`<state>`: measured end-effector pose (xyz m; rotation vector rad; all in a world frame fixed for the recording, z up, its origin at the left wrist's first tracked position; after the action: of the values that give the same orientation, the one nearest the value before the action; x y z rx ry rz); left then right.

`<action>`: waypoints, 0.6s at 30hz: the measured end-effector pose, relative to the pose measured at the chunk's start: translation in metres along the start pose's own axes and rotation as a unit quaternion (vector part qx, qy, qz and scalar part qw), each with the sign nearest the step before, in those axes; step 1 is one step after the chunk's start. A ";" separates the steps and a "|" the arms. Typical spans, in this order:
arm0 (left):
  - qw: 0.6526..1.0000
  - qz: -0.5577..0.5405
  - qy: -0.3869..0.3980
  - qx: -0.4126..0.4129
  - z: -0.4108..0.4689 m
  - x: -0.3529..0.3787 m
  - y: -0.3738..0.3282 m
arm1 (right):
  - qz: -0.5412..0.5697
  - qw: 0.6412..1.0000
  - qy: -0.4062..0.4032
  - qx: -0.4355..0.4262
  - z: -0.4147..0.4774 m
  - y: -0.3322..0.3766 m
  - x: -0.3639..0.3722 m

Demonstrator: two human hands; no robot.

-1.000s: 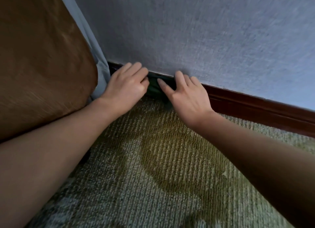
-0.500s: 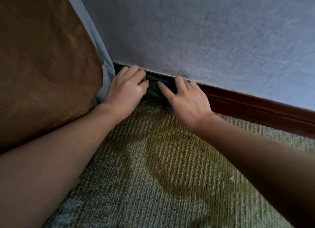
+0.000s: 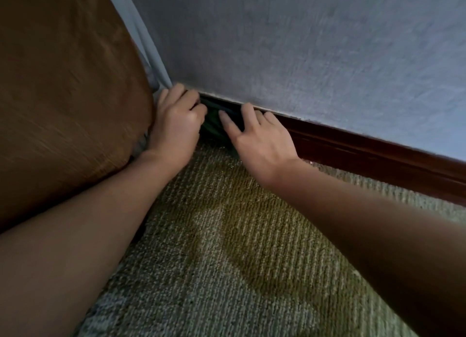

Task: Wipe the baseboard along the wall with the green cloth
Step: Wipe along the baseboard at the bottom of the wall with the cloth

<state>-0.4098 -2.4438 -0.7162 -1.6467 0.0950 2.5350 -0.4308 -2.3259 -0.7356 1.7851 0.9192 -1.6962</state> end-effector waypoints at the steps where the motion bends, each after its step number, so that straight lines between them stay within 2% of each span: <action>1: 1.000 -0.006 -0.003 -0.003 0.000 0.000 0.002 | 0.003 1.000 0.003 -0.003 0.000 0.000 0.000; 6: 1.000 -0.019 -0.002 -0.015 -0.003 -0.001 0.006 | -0.004 1.000 -0.001 -0.015 0.002 -0.002 -0.010; 13: 0.994 0.041 0.013 -0.097 0.001 -0.002 0.026 | -0.021 0.999 -0.027 -0.035 0.026 0.010 -0.019; 18: 0.987 0.020 0.019 -0.157 -0.003 0.008 0.031 | -0.025 0.998 -0.015 -0.052 0.030 0.019 -0.011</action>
<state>-0.4144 -2.4748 -0.7248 -1.8146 -0.2876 2.6579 -0.4358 -2.3619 -0.7294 1.6788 1.0276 -1.6697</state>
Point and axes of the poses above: each hand's wrist, its own z-axis towards the middle knuckle, its own x-axis out of the palm, y = z × x, the point moved 4 cm from there along z, towards the middle knuckle, and after that the axes turned 5 degrees about y, right-handed, at the moved point
